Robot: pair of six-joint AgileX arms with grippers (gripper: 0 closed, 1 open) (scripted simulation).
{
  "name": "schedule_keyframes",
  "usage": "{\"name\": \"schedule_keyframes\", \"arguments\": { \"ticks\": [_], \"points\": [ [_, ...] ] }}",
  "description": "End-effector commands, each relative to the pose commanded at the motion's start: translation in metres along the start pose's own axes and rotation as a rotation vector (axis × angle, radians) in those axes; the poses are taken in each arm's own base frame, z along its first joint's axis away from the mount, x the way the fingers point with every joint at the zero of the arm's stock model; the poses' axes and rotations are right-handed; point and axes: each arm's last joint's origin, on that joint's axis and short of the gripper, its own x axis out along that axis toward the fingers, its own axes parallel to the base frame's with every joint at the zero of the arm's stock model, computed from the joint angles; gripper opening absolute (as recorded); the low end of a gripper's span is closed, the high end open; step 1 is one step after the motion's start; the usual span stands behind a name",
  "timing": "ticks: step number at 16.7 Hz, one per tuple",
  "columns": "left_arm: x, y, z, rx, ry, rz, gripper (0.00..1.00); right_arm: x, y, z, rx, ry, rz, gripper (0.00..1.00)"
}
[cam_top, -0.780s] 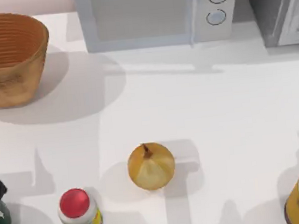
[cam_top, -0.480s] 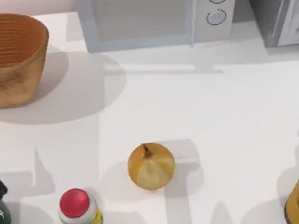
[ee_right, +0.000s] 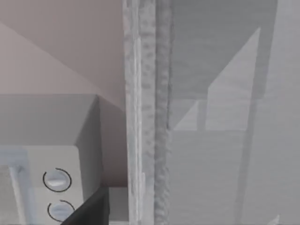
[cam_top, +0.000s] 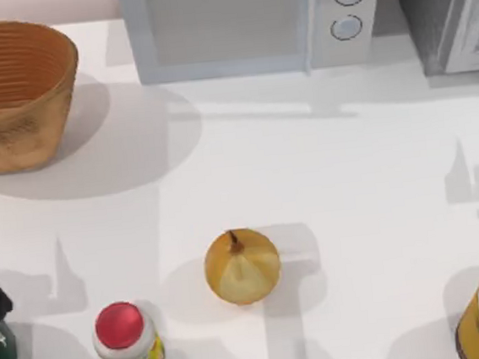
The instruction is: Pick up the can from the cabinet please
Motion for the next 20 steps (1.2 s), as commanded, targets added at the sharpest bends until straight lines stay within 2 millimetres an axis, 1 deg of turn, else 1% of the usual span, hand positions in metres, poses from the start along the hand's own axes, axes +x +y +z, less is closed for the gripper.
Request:
{"name": "schedule_keyframes", "arguments": {
  "ticks": [2, 5, 8, 10, 12, 15, 20],
  "points": [
    [0.000, 0.000, 0.000, 0.000, 0.000, 0.000, 1.00, 0.015, 0.004, 0.042, -0.001, 0.005, 0.002, 1.00],
    [0.000, 0.000, 0.000, 0.000, 0.000, 0.000, 1.00, 0.044, 0.013, 0.100, -0.003, 0.007, 0.006, 1.00],
    [0.000, 0.000, 0.000, 0.000, 0.000, 0.000, 1.00, 0.075, 0.023, 0.146, -0.002, -0.001, 0.010, 1.00],
    [0.000, 0.000, 0.000, 0.000, 0.000, 0.000, 1.00, 0.093, 0.030, 0.169, -0.001, -0.009, 0.012, 1.00],
    [0.000, 0.000, 0.000, 0.000, 0.000, 0.000, 1.00, 0.109, 0.035, 0.185, 0.001, -0.014, 0.012, 1.00],
    [0.000, 0.000, 0.000, 0.000, 0.000, 0.000, 1.00, 0.124, 0.041, 0.197, 0.002, -0.015, 0.009, 1.00],
    [0.000, 0.000, 0.000, 0.000, 0.000, 0.000, 1.00, 0.127, 0.042, 0.199, 0.002, -0.014, 0.009, 1.00]
  ]
}}
